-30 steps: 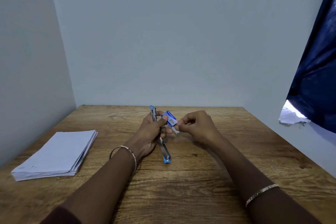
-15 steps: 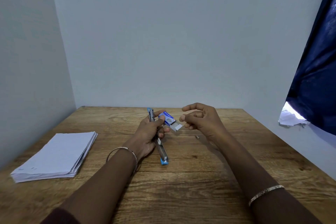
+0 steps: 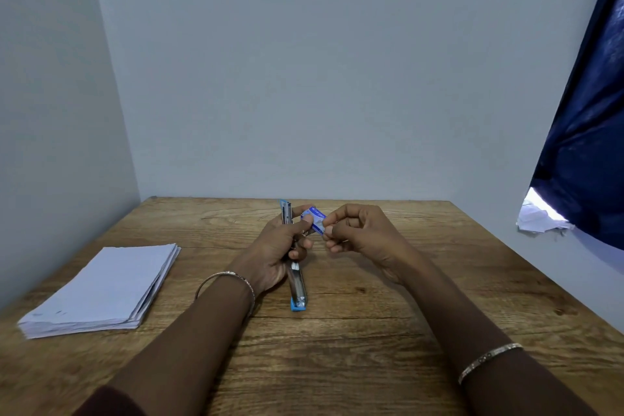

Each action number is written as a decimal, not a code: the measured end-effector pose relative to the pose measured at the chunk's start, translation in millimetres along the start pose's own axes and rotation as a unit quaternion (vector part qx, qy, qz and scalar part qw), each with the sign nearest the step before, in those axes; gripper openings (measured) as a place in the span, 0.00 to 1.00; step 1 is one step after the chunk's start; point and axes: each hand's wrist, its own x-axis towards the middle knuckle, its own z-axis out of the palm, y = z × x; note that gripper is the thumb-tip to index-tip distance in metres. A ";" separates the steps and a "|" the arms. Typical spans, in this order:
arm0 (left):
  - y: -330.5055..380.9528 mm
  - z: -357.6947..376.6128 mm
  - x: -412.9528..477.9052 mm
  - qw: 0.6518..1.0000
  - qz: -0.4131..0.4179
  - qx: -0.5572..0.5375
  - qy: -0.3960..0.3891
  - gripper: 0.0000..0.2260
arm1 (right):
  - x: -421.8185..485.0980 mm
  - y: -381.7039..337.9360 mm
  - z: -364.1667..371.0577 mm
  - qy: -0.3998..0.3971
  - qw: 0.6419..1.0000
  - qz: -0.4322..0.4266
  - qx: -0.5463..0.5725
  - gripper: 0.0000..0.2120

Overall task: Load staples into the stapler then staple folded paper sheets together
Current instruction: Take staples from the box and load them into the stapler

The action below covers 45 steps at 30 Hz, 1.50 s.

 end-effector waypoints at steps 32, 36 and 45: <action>2.0 -10.3 9.6 0.998 -0.031 0.051 0.030 0.23 | -1.0 2.2 -0.2 0.084 0.974 0.084 -0.195 0.04; 5.3 -7.8 4.3 0.999 -0.043 0.003 -0.001 0.18 | 0.8 1.7 4.7 0.084 0.945 0.069 -0.309 0.04; 8.8 -3.4 2.0 0.996 -0.048 -0.078 -0.023 0.17 | -1.7 -3.6 3.1 0.150 0.944 -0.036 -0.290 0.04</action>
